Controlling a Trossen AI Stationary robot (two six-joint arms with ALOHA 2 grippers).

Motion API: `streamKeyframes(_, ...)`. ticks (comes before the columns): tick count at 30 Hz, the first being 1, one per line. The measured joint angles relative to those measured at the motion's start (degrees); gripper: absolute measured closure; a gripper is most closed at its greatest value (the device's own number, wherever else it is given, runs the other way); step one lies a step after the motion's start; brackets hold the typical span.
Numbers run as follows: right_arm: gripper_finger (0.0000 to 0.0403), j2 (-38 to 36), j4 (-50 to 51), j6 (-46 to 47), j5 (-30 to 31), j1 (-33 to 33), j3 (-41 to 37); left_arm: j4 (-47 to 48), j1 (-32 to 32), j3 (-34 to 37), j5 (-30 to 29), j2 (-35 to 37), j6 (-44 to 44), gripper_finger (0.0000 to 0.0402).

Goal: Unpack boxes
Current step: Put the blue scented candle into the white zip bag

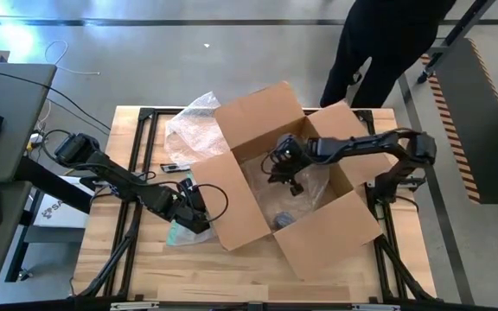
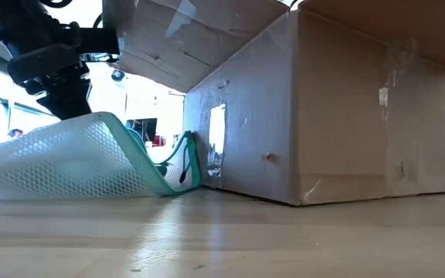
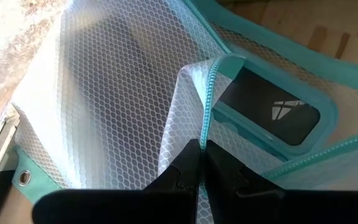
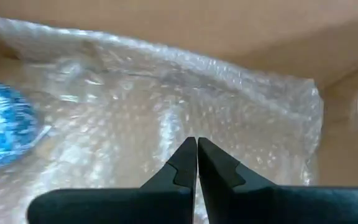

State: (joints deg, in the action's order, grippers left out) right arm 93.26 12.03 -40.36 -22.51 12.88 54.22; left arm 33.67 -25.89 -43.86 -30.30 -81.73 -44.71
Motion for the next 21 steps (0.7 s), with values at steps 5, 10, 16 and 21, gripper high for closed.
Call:
streamKeyframes(5,0.0357,-1.59,3.98,2.26,-13.11,-0.56,0.01,-0.02,0.0,0.0,0.09,0.0,0.0,0.0402)
streamKeyframes(10,0.026,0.58,5.99,0.07,-23.61,-4.48,0.04,-0.05,0.0,0.01,0.64,0.0,0.98,0.0402)
streamKeyframes(16,0.013,3.66,9.79,-9.95,-12.63,-8.94,0.11,-0.06,0.0,0.0,1.35,0.0,2.38,0.0402)
streamKeyframes(21,0.0053,5.66,12.41,-14.99,-10.85,-9.04,-0.58,-0.5,0.0,0.0,1.53,0.0,2.4,0.0402)
